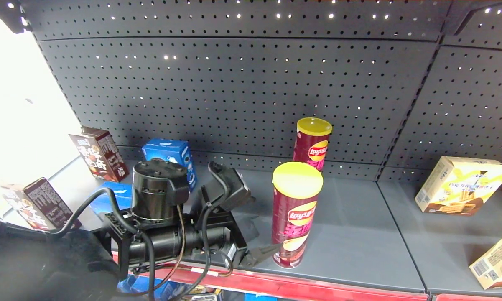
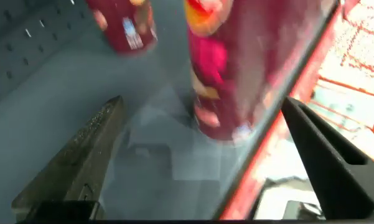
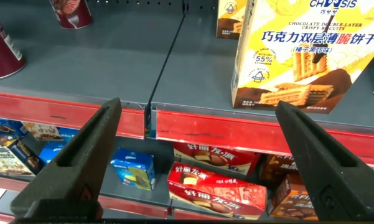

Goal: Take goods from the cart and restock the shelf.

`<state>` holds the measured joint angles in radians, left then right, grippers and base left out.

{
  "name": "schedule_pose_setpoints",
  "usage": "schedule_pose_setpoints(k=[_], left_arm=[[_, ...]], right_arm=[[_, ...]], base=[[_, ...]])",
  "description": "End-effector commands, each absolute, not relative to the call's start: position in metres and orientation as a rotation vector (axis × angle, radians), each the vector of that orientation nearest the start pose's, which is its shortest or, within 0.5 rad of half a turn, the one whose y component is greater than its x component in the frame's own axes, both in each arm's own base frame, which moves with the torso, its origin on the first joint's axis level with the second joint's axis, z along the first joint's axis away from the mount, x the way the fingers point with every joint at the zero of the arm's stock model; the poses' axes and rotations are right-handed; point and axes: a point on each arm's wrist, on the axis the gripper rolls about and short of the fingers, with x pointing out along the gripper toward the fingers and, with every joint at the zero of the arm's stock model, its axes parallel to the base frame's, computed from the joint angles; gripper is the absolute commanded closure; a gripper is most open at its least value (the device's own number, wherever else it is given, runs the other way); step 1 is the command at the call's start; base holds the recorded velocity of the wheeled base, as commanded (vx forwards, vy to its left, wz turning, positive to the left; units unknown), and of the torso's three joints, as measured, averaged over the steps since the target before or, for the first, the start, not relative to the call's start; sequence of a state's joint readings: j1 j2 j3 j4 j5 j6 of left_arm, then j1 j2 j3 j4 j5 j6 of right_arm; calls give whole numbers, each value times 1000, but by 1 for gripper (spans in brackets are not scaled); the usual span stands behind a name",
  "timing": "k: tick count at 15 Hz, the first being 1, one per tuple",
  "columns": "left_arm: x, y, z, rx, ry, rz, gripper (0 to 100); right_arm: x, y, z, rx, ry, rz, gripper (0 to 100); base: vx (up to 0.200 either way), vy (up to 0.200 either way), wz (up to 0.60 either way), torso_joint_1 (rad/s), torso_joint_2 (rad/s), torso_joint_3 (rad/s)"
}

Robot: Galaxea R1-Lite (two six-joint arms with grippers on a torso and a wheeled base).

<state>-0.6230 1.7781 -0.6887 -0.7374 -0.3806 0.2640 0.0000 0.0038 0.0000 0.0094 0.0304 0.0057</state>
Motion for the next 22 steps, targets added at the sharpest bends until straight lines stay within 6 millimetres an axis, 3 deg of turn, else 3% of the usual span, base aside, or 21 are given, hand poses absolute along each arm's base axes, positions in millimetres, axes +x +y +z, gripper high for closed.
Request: schedule_pose_setpoints(k=[1,13,19,22], left_arm=[[251,-190,134,284,236,-1034,0],[263,-178,133,275,230,-979,0],[279,-153,142,285,173,-887,0],[286,-152,145,283,158,-869,0]], right_arm=[[-22,1,75,6,15,31,0],[-22,1,75,6,15,31,0],[-22,1,75,6,15,31,0],[-22,1,75,6,14,31,0]], base=[[0,0,0,0,0,0],[0,0,0,0,0,0],[0,0,0,0,0,0],[0,0,0,0,0,0]])
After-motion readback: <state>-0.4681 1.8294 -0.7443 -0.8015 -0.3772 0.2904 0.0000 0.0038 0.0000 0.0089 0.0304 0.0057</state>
